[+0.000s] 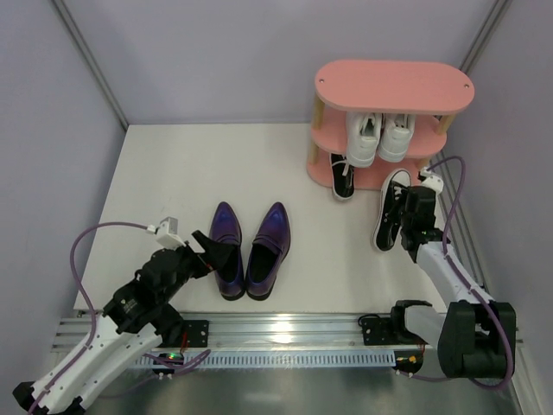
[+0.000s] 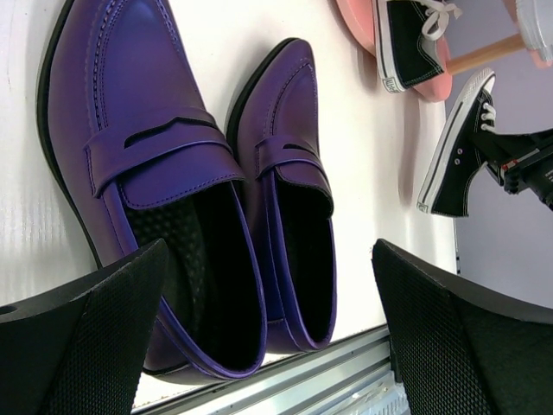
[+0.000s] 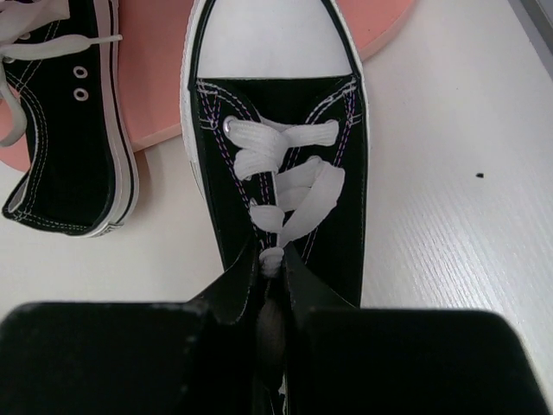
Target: Place and organize the shoes onto the shoe shelf
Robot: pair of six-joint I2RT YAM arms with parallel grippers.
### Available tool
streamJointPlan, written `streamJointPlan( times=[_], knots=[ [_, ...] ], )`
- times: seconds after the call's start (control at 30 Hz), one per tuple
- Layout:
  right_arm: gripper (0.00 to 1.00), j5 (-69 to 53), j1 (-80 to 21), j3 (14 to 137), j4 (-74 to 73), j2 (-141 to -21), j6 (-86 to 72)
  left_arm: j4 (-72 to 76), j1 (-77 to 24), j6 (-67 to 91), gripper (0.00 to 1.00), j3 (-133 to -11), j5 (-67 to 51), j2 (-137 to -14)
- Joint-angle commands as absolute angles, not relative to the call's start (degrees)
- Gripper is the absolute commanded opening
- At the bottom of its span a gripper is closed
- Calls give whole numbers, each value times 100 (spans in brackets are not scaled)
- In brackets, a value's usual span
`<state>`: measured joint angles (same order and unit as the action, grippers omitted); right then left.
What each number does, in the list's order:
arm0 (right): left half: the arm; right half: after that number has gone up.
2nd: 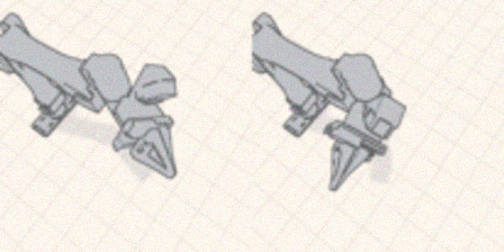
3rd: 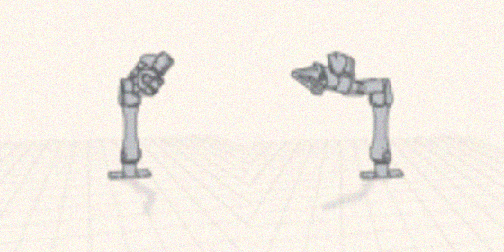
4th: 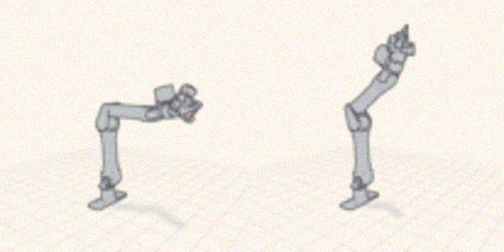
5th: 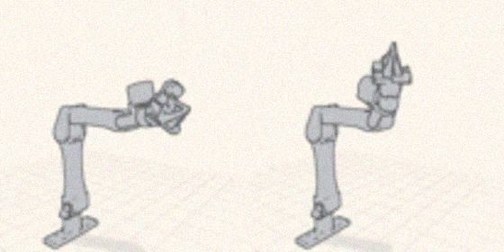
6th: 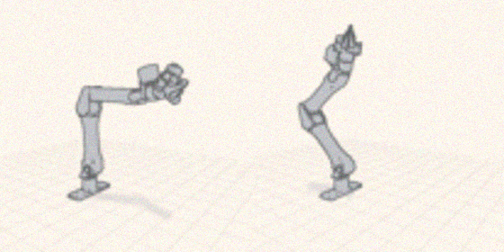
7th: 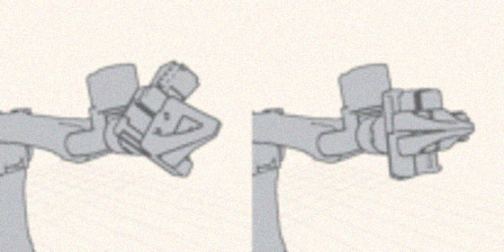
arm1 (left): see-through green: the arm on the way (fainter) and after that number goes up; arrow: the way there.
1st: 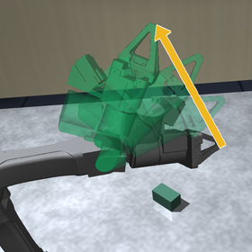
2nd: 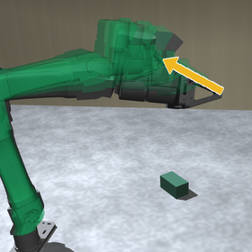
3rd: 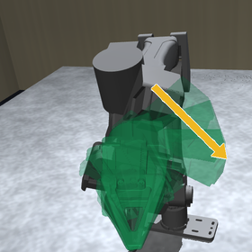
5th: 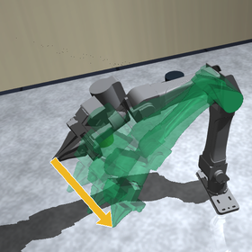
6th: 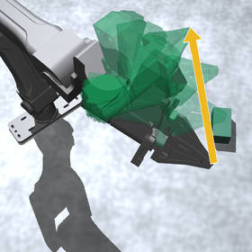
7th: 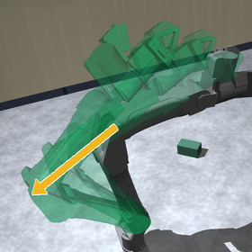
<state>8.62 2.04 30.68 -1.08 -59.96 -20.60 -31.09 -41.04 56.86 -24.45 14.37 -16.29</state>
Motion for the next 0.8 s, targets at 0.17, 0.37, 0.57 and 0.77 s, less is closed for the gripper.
streamJointPlan(
  times=[0.17, 0.37, 0.57, 0.77],
  knots=[
    [4, 985, 106, 3506, 1898, -6898, -1846, -2707, -4122, 5722, 99, -2391, 1468, -1855],
    [4, 835, 62, 3999, 1960, -7453, -1670, -2795, -4122, 5774, 99, -2364, 1538, -1714],
    [4, 782, 18, 4297, 2101, -7760, -1398, -2830, -4113, 5818, 99, -2320, 1538, -1670],
    [67, 887, 0, 4342, 1969, -7752, -1371, -2804, -4122, 5827, 99, -2312, 1538, -1644]
  ],
)
